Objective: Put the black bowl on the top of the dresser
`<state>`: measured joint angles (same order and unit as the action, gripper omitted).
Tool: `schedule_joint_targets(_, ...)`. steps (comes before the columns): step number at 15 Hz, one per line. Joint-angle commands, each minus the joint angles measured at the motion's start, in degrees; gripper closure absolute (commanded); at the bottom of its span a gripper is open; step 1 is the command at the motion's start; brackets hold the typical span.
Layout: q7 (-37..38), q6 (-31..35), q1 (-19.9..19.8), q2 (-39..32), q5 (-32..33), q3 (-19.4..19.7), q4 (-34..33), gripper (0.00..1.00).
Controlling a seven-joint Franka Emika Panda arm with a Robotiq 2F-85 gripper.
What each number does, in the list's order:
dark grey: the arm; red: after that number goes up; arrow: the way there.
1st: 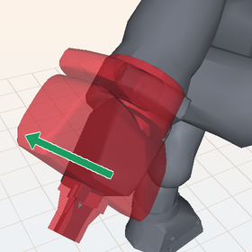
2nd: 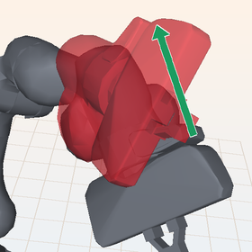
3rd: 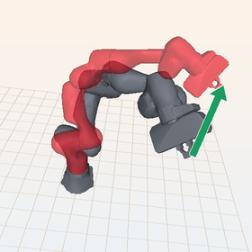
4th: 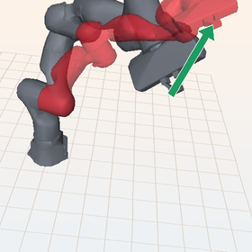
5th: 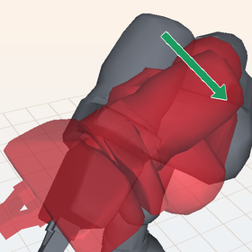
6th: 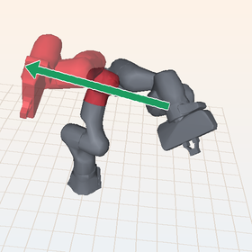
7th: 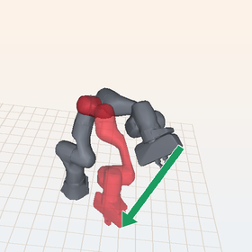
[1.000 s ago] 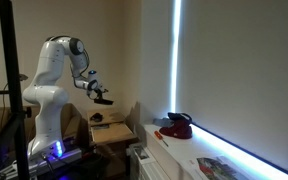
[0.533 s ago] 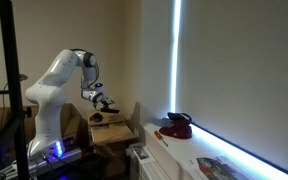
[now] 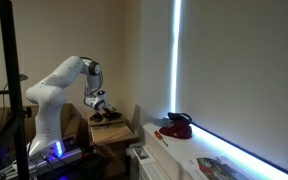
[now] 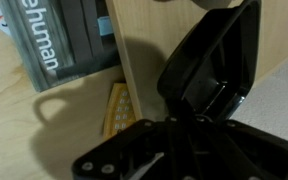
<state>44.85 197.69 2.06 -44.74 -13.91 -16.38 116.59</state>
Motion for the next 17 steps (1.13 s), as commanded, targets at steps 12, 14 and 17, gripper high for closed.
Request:
schedule_joint_targets(12, -11.0, -26.1, 1.1, 16.8, -2.4, 7.2, 7.8, 0.01)
schedule_joint_targets(14, -13.3, -34.0, 1.9, 21.9, -0.1, 12.7, 10.1, 0.00)
schedule_joint_targets(17, -15.1, -38.4, 1.5, 20.8, -1.8, 14.5, 7.5, 0.00)
